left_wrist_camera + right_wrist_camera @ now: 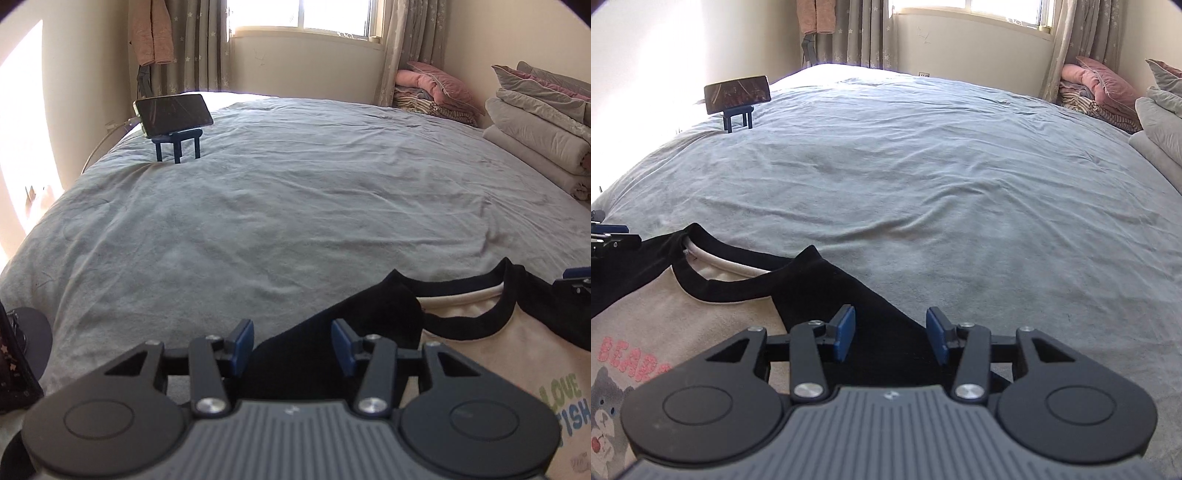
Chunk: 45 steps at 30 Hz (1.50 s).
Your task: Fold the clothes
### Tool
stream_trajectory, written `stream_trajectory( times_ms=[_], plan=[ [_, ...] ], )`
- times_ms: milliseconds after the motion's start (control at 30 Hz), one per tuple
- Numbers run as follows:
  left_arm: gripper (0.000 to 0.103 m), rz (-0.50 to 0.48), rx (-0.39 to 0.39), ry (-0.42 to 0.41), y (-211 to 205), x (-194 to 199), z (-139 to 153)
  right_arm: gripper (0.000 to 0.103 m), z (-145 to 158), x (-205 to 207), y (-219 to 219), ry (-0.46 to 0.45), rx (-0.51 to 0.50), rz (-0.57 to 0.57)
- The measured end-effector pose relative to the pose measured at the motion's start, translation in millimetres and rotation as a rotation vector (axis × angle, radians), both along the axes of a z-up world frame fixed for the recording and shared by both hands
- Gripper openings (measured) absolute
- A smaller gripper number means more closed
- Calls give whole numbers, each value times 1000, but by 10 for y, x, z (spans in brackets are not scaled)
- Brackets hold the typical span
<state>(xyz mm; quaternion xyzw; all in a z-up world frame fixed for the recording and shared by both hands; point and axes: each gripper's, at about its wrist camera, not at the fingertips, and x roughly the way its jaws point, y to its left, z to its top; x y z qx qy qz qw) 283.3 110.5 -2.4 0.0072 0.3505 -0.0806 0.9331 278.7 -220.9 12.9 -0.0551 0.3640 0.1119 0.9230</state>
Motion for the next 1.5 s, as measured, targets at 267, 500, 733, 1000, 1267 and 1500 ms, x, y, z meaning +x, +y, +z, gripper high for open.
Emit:
stream_trajectory(
  times_ms=[267, 500, 733, 1000, 1267, 1500],
  plan=[
    [16, -23, -31, -2, -30, -40, -111, 44, -237, 116, -6, 2, -6, -24],
    [4, 31, -17, -111, -7, -168, -21, 4, -180, -69, 146, -91, -84, -19],
    [4, 47, 74, -84, -82, -53, -126, 4, -249, 89, 188, -95, -111, -75],
    [26, 53, 160, -68, -236, -104, 39, 29, -172, -26, 217, -77, -156, -68],
    [45, -41, 144, -59, -435, -389, 322, 37, 255, -348, -305, -17, -144, -79],
    [50, -107, 110, -26, -704, -571, 440, 37, 347, -641, -735, 137, -187, -107]
  ],
)
